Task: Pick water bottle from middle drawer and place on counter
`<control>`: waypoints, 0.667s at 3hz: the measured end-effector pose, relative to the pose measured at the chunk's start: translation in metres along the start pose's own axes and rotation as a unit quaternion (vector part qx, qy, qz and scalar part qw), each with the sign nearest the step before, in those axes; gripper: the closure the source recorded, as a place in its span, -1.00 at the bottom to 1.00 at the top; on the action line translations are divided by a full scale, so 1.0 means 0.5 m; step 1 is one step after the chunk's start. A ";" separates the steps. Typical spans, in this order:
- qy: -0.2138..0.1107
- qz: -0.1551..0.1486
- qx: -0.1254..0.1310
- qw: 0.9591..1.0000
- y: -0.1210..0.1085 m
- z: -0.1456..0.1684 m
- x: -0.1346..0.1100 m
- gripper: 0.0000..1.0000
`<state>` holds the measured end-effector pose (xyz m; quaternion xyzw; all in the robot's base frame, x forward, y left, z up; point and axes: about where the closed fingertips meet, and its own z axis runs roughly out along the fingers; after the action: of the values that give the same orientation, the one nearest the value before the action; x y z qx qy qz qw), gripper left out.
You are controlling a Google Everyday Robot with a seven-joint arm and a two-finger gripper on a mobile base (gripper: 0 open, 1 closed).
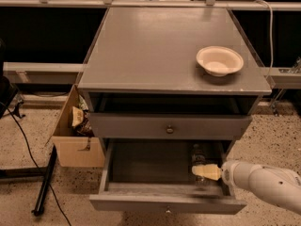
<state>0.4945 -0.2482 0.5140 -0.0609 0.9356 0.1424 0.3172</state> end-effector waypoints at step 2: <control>-0.009 -0.035 -0.004 0.999 0.021 0.039 0.012 -1.00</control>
Offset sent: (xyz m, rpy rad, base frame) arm 0.0099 0.0388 -0.0338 -0.0538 -0.0668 0.0901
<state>0.4988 -0.2326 0.4979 -0.0933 0.9295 0.1360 0.3300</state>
